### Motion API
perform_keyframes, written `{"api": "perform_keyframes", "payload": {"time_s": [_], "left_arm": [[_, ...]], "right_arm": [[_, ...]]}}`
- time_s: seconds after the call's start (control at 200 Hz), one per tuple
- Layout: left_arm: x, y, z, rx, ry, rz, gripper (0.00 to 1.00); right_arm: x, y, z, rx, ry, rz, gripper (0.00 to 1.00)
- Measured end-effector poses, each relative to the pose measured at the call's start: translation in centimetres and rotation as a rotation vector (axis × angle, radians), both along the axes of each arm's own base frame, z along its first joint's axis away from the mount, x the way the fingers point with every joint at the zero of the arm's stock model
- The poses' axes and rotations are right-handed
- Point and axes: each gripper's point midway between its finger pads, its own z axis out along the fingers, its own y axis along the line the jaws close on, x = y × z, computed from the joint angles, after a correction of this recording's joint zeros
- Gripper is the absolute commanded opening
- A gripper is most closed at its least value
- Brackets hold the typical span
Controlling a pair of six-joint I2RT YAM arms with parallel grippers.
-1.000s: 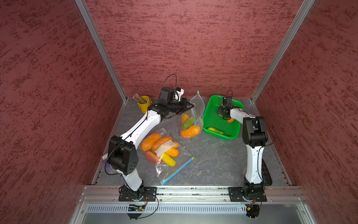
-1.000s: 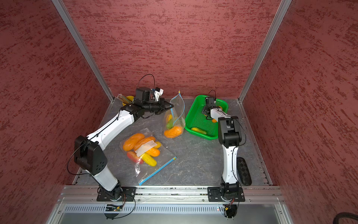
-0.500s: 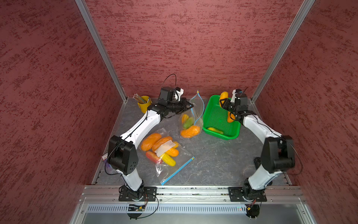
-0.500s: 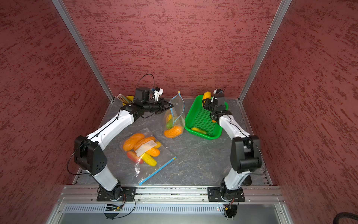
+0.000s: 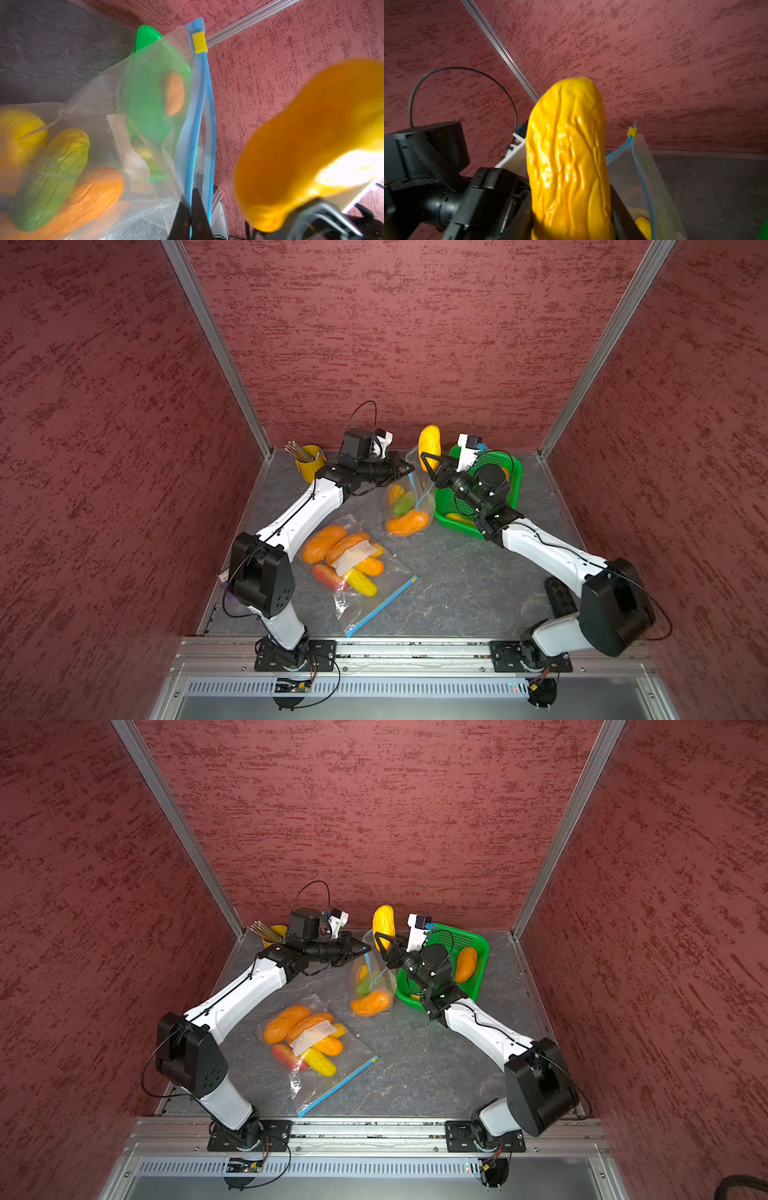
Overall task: Place the mango in a zip-top bag and seal the zipper
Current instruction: Place the mango in the zipper food storage bag, then pick up the mango from the basket.
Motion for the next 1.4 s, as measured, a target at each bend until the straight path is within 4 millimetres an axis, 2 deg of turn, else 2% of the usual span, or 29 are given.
{"api": "perform_keyframes", "payload": {"time_s": [0.05, 0.115, 0.13, 0.326, 0.436, 0.551, 0.646, 0.726, 0.817, 0.977, 1.067, 1.222, 1.403], "left_arm": [[0.0, 0.0, 0.2, -0.001, -0.004, 0.001, 0.0], [0.0, 0.1, 0.2, -0.001, -0.004, 0.002, 0.01], [0.0, 0.1, 0.2, -0.001, -0.004, 0.003, 0.01], [0.0, 0.1, 0.5, -0.005, 0.005, 0.008, 0.01], [0.0, 0.2, 0.7, -0.005, 0.004, 0.01, 0.01], [0.4, 0.8, 1.1, -0.007, 0.001, 0.022, 0.01], [0.8, 1.4, 1.7, -0.008, -0.007, 0.035, 0.01], [1.1, 1.8, 2.7, -0.008, -0.03, 0.04, 0.01], [1.1, 1.9, 3.4, -0.011, -0.052, 0.036, 0.01], [0.9, 1.8, 2.9, -0.01, -0.042, 0.023, 0.01], [0.8, 1.7, 2.4, -0.006, -0.029, 0.02, 0.01], [0.7, 1.5, 2.3, -0.007, -0.025, 0.013, 0.01], [0.8, 1.2, 1.6, -0.003, -0.01, 0.004, 0.01]], "right_arm": [[0.4, 0.2, -1.1, -0.007, 0.025, -0.003, 0.61], [0.8, 0.3, -1.9, -0.019, 0.038, -0.009, 0.95], [0.8, 0.3, -1.9, -0.019, 0.041, -0.011, 0.98], [0.6, -0.6, -1.5, -0.031, 0.049, -0.054, 0.99], [-0.4, -2.5, 0.5, -0.031, 0.043, -0.101, 0.99], [-1.6, -6.0, 2.9, -0.037, 0.044, -0.182, 0.99], [-1.0, -9.9, 2.6, -0.076, 0.104, -0.295, 0.99], [0.6, -13.6, 0.1, -0.133, 0.22, -0.41, 0.99], [2.7, -17.7, -4.7, -0.231, 0.392, -0.548, 0.99], [6.1, -23.7, -14.0, -0.419, 0.694, -0.723, 0.99], [8.1, -26.4, -17.5, -0.495, 0.812, -0.791, 0.97], [10.6, -28.6, -21.5, -0.576, 0.902, -0.825, 0.93], [11.8, -28.4, -24.1, -0.629, 0.931, -0.789, 0.9]]}}
